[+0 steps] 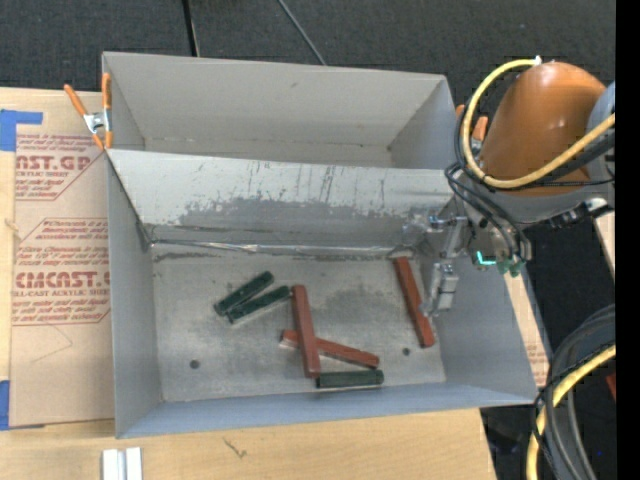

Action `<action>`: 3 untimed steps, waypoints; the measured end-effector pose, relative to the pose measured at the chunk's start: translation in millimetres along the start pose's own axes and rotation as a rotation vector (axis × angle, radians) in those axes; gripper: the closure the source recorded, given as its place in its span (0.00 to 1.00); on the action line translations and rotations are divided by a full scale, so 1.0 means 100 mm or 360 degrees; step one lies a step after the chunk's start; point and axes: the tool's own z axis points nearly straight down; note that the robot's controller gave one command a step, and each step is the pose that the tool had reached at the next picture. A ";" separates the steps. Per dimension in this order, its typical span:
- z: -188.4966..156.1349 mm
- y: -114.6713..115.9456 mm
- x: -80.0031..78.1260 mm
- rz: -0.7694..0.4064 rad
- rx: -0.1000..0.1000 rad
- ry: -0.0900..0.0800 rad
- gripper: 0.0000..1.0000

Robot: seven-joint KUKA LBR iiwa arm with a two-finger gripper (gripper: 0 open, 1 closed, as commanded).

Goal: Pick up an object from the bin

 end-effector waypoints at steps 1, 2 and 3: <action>-0.04 0.00 -0.02 -0.0002 0.0002 -0.0012 0.00; 0.40 0.06 0.14 -0.0041 0.0003 -0.0024 0.00; 1.56 0.19 -0.01 -0.0234 0.0000 -0.0009 1.00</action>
Offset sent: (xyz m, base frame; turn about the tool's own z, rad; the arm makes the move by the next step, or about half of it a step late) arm -0.0468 0.0154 -0.1250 -0.0707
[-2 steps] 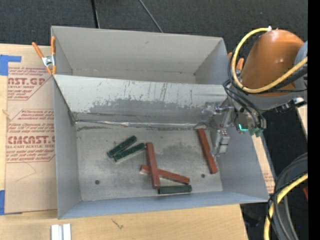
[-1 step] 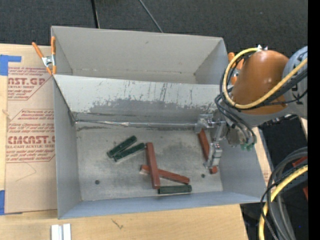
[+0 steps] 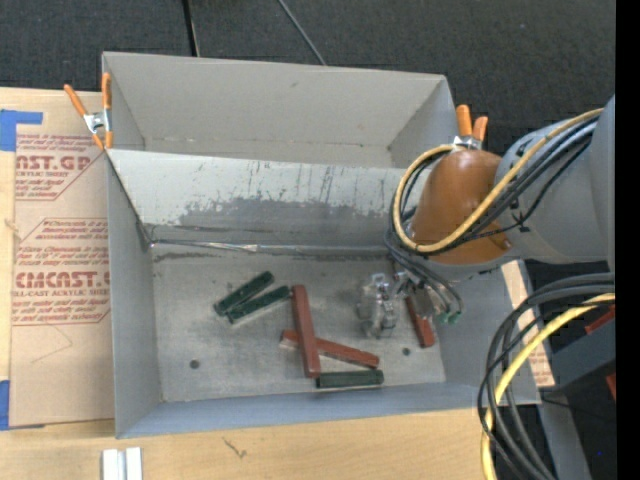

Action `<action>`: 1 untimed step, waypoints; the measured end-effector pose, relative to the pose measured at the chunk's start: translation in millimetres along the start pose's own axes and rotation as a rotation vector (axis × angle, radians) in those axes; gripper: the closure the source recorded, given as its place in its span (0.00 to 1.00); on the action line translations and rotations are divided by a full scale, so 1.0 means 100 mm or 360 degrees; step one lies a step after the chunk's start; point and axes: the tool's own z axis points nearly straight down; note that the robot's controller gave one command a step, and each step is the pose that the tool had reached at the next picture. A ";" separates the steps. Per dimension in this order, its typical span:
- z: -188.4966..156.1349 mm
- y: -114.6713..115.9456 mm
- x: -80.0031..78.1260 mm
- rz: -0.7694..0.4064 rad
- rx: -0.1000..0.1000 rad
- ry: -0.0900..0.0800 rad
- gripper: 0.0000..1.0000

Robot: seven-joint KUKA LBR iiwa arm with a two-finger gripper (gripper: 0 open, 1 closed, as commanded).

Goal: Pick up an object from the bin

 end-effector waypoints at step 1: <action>0.00 0.00 0.00 -0.0001 0.0001 -0.0001 0.00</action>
Offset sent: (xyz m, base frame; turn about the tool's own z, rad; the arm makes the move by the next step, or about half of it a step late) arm 0.0000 0.0000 0.0000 0.0000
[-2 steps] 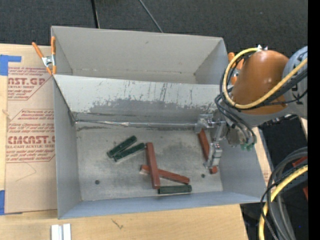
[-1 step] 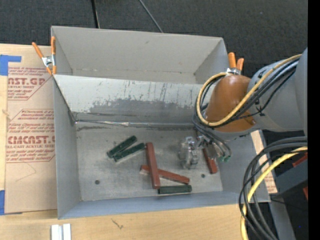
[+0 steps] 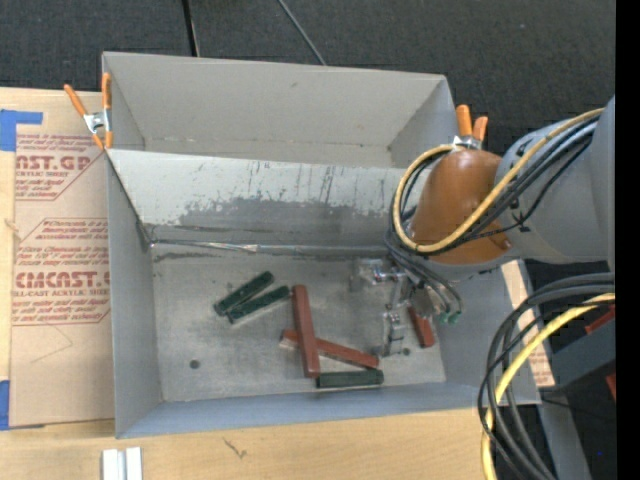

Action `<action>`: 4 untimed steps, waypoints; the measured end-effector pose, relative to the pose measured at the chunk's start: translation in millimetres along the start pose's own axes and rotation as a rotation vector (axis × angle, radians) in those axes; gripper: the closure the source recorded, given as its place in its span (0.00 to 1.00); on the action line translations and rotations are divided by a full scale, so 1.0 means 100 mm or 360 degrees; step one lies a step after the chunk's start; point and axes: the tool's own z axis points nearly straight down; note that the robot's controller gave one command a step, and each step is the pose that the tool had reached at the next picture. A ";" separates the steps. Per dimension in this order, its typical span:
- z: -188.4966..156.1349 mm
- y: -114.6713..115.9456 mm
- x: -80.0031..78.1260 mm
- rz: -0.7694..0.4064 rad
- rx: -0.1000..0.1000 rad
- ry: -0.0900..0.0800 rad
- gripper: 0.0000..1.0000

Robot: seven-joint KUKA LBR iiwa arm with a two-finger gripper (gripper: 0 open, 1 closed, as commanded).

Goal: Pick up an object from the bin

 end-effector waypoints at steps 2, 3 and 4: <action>-0.01 0.10 0.13 0.0096 0.0003 -0.0010 0.00; -0.05 0.43 0.31 0.0060 0.0001 -0.0006 0.00; -0.08 0.54 0.29 -0.0115 0.0002 -0.0011 0.00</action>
Offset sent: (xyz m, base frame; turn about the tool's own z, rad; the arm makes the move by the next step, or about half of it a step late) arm -0.0491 0.0312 0.0033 0.1810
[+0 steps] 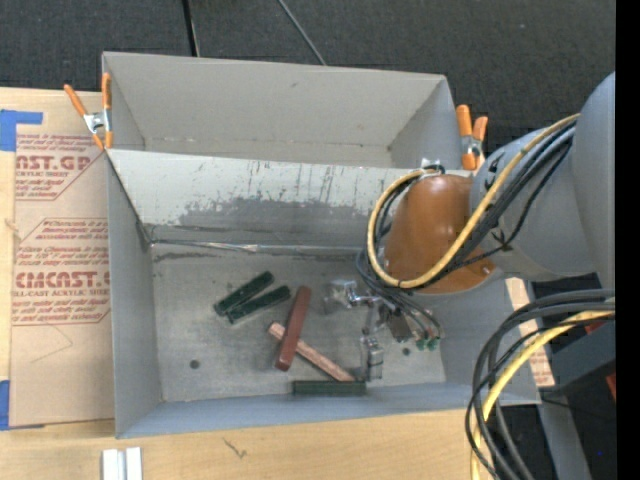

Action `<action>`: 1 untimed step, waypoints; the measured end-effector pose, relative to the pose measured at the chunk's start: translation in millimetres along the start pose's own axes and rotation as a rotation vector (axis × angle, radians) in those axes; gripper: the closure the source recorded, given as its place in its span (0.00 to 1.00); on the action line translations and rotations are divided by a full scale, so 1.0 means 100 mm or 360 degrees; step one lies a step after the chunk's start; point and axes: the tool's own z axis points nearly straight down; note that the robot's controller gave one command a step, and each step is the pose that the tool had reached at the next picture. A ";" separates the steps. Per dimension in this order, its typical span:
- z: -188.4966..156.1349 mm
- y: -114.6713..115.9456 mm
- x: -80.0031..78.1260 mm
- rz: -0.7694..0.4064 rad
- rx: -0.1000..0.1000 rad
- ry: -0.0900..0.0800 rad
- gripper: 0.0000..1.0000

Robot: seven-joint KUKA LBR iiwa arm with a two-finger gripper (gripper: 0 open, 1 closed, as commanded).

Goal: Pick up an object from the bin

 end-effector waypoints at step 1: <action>-0.26 0.35 -0.12 0.0514 0.0000 0.0013 0.00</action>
Offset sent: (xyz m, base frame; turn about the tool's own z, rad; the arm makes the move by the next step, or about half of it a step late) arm -0.0053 0.0587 -0.0074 -0.0574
